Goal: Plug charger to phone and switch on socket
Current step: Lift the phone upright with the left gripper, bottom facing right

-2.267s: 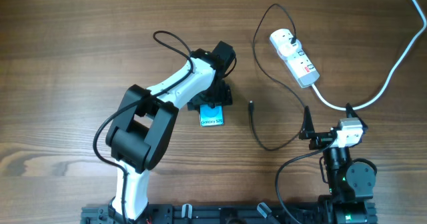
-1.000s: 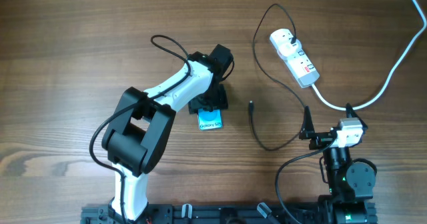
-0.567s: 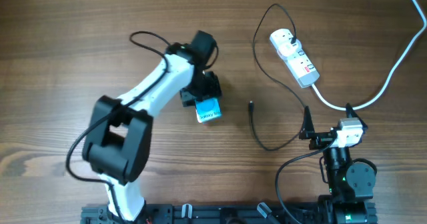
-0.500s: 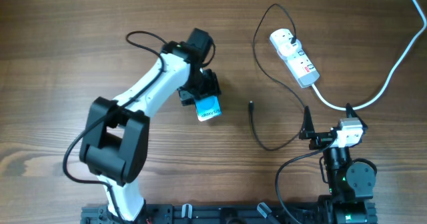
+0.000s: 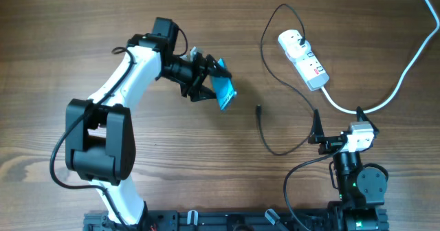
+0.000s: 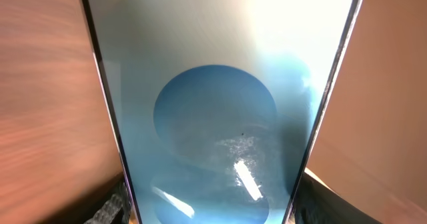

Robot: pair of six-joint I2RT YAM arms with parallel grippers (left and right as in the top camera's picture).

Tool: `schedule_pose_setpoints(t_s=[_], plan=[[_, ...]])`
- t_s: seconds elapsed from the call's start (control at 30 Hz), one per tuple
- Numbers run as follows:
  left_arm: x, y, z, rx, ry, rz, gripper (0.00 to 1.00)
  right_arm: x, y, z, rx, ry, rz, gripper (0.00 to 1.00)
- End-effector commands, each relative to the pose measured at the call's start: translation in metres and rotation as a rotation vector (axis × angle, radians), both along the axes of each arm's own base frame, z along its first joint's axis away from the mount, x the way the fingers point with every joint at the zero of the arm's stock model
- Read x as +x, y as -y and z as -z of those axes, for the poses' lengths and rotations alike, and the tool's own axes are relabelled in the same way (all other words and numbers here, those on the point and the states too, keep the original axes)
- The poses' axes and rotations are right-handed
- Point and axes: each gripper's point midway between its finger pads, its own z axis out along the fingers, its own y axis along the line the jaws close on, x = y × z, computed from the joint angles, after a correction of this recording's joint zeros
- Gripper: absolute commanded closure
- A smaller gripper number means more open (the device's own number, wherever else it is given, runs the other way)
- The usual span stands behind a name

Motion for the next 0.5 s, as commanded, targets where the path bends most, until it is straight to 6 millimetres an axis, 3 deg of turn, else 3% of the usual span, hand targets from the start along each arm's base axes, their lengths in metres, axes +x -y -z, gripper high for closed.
schedule_pose_setpoints(t_s=[0.0, 0.23, 0.37, 0.47], plan=[[0.000, 0.008, -0.069, -0.333, 0.032, 0.034, 0.31, 0.000, -0.001, -0.001, -0.005, 0.006, -0.008, 0.00], [0.004, -0.001, -0.097, -0.496, 0.049, 0.041, 0.31, -0.001, -0.008, -0.012, 0.033, 0.047, -0.050, 0.00], [0.012, -0.013, -0.097, -0.483, -0.032, -0.016, 0.31, -0.009, -0.045, -0.019, 0.327, 0.017, -0.278, 0.00], [0.019, -0.025, -0.098, -0.476, -0.092, -0.066, 0.31, -0.012, -0.050, -0.031, 0.749, -0.030, -0.327, 0.00]])
